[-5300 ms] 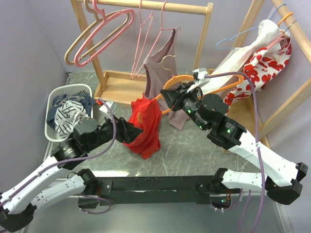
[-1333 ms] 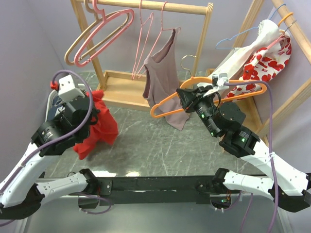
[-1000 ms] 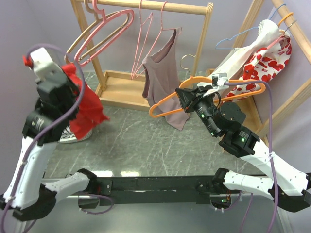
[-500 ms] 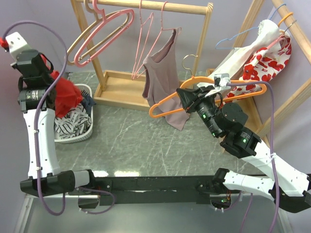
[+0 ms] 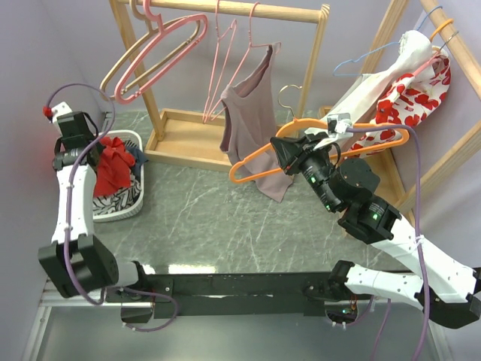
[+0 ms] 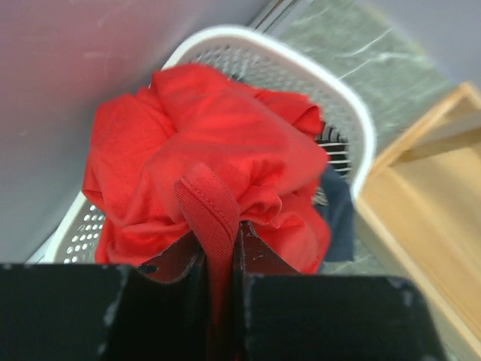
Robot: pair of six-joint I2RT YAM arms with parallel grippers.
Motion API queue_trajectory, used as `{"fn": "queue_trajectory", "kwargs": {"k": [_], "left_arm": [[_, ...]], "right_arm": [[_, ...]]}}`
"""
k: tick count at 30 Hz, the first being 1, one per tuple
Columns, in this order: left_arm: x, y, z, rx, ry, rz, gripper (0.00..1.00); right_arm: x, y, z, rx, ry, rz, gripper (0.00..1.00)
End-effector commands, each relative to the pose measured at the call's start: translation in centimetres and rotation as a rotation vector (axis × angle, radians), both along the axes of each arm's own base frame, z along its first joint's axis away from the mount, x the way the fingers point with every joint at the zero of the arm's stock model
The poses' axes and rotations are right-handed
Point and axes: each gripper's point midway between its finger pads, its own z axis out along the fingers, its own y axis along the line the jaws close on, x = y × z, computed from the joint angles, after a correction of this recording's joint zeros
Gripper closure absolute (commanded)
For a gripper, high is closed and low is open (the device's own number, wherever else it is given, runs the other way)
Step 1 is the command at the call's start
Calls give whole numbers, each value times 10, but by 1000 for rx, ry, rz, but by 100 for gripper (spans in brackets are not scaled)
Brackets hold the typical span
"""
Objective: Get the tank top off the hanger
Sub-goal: Place the tank top in the bin.
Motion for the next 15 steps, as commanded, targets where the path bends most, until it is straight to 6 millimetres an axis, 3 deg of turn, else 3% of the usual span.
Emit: {"fn": "queue_trajectory", "kwargs": {"k": [1, 5, 7, 11, 12, 15], "left_arm": [[12, 17, -30, -82, 34, 49, 95], [22, 17, -57, -132, 120, 19, 99], [17, 23, -80, -138, 209, 60, 99], [8, 13, -116, -169, 313, -1, 99], [3, 11, -132, -186, 381, -13, 99], [-2, 11, -146, -201, 444, 12, 99]], "right_arm": [[-2, -6, 19, 49, -51, -7, 98], [-2, -7, 18, 51, -49, -11, 98], [-2, -7, 19, 56, -53, -8, 98], [-2, -9, 21, 52, -58, -14, 98], [-2, -8, 20, 52, -58, -11, 98], [-4, -8, 24, 55, -67, -1, 98]]}}
